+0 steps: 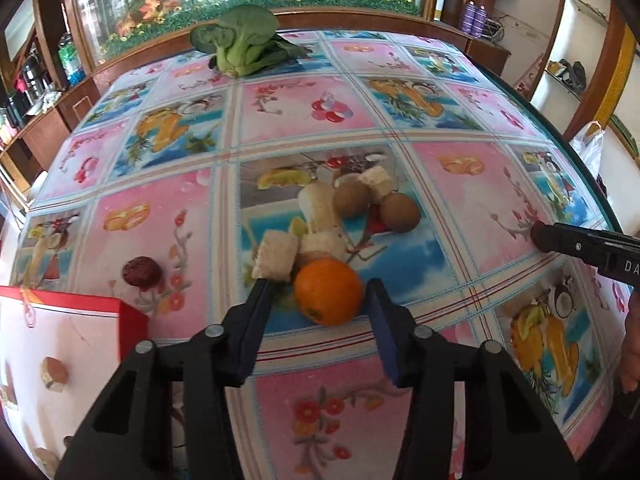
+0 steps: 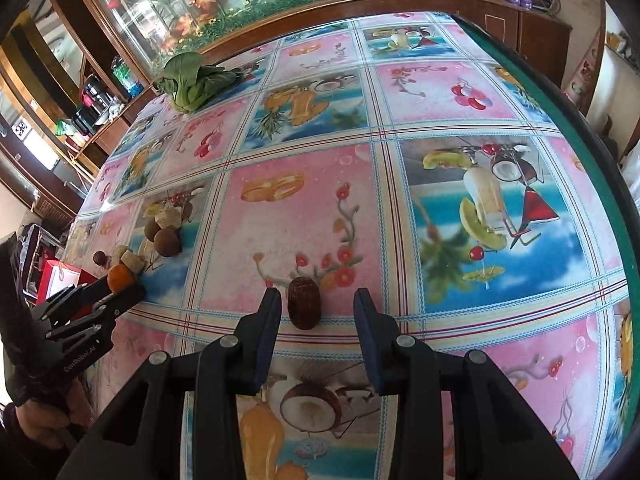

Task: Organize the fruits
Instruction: 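Grasp an orange with the left tool while the right tool grasps a dark red date, then carry the orange and the date over the tray and open both tools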

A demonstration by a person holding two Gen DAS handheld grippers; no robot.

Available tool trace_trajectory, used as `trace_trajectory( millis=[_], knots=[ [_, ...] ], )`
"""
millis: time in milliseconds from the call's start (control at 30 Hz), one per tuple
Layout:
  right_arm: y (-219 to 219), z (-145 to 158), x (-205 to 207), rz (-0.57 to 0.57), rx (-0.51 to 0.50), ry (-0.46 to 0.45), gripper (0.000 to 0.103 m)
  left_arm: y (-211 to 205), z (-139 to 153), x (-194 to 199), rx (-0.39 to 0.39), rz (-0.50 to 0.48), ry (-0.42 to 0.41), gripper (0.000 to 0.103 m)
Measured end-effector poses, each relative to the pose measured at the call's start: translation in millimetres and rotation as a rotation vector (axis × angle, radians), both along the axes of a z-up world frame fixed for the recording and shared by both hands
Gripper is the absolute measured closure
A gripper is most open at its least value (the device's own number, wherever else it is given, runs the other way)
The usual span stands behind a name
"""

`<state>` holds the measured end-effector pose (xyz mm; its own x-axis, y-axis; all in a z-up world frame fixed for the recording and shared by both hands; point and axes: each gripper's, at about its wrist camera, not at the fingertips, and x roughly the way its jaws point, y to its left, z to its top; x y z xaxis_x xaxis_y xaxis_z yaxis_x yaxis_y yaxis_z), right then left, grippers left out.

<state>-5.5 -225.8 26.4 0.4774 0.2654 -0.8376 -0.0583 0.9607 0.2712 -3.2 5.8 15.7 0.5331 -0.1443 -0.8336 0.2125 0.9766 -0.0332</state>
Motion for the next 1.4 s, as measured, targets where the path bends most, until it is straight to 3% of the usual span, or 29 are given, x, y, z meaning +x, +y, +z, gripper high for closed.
trace_trajectory(
  millis=[133, 433, 567, 767, 1067, 1400],
  knots=[
    [0.3, 0.8, -0.2, 0.010, 0.009, -0.004, 0.066, -2.5, 0.5, -2.6, 0.009, -0.014, -0.019, 0.069],
    [10.9, -0.7, -0.8, 0.033, -0.050, -0.022, 0.066, -0.3, 1.1, -8.0, -0.015, -0.005, -0.015, 0.069],
    [15.3, -2.3, -0.6, 0.027, -0.119, -0.049, 0.087, -0.7, 1.7, -10.5, -0.024, -0.007, -0.011, 0.069],
    [25.5, -3.1, -3.1, 0.041, -0.199, -0.089, 0.087, 1.2, 2.1, -13.3, -0.035, 0.000, -0.011, 0.069],
    [48.5, 8.3, -10.0, 0.130, -0.055, -0.141, 0.088, 11.1, 8.7, -21.9, -0.074, 0.013, -0.024, 0.069],
    [142.3, 27.3, -20.8, 0.326, 0.056, -0.214, 0.088, 57.2, 31.2, -59.8, -0.129, 0.084, -0.070, 0.069]
  ],
)
